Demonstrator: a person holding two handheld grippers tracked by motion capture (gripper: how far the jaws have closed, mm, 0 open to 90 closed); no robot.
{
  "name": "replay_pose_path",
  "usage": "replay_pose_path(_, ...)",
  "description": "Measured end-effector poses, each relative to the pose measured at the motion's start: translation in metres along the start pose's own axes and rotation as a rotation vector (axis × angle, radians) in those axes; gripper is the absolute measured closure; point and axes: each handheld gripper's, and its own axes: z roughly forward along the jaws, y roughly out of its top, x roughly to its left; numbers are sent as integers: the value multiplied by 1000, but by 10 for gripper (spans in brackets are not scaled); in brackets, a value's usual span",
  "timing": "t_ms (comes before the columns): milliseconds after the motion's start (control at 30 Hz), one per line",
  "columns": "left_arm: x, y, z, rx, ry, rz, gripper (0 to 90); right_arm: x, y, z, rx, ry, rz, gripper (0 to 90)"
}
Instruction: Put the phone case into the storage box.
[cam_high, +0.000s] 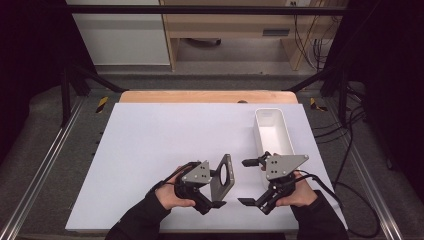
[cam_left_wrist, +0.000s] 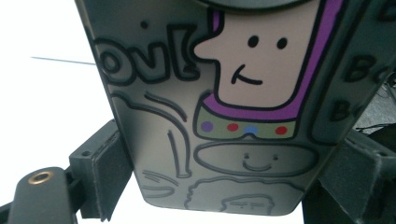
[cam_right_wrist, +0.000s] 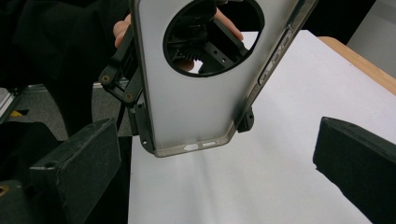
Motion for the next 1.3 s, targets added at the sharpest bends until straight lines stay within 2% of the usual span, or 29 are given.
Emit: replay_pose_path(1300,-6,5,22,0,-64,44,115,-1,3,16,-9,53,-4,35)
